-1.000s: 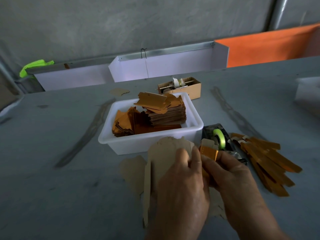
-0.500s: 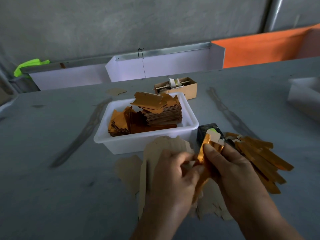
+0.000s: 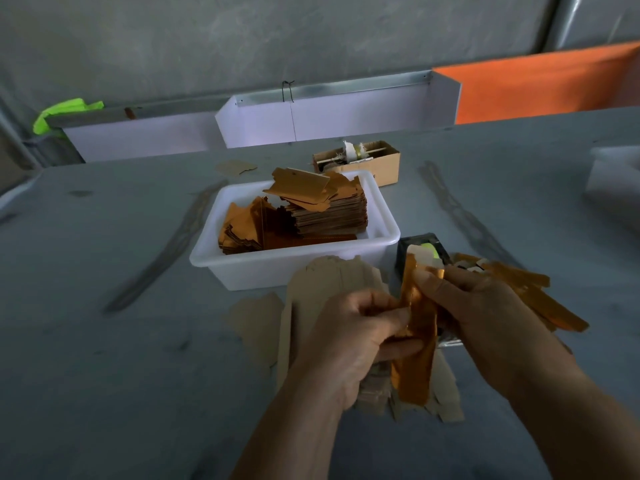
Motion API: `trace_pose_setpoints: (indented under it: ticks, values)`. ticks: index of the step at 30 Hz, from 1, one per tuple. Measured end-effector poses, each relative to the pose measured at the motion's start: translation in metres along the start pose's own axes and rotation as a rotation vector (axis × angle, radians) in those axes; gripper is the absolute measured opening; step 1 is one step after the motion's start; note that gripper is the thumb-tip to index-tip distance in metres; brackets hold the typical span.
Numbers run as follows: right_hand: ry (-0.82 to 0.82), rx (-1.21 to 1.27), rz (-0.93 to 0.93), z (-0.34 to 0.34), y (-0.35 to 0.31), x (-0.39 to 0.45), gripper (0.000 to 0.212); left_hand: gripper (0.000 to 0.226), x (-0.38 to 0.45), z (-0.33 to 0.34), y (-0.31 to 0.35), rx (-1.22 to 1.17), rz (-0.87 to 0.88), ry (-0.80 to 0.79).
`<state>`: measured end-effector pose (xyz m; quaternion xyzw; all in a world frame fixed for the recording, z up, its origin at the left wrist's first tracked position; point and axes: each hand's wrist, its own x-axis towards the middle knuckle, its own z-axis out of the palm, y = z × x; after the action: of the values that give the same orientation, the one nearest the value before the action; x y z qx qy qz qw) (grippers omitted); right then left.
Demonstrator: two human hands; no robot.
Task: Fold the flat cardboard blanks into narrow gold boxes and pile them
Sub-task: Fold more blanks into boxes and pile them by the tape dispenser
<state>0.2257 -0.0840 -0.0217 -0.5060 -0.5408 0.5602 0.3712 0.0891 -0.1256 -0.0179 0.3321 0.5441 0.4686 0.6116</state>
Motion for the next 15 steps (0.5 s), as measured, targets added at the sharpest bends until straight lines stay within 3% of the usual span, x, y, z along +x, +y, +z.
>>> trace_pose_setpoints:
  ticks: [4, 6, 10, 15]
  values:
    - [0.335, -0.385, -0.16, -0.033, 0.002, 0.007, 0.019, 0.003, 0.003, -0.003, -0.005, -0.071, -0.014, 0.019]
    - [0.426, -0.47, -0.144, -0.053, 0.005, 0.008, 0.012, 0.001, 0.003, -0.005, -0.007, -0.063, -0.012, 0.008]
    - [0.266, -0.413, -0.052, -0.061, 0.022, 0.009, 0.021, 0.006, 0.004, -0.007, -0.008, -0.107, -0.018, -0.018]
    - [0.177, -0.423, -0.042, -0.053, 0.03, 0.015, 0.014, 0.009, 0.005, -0.008, -0.008, -0.148, -0.018, -0.017]
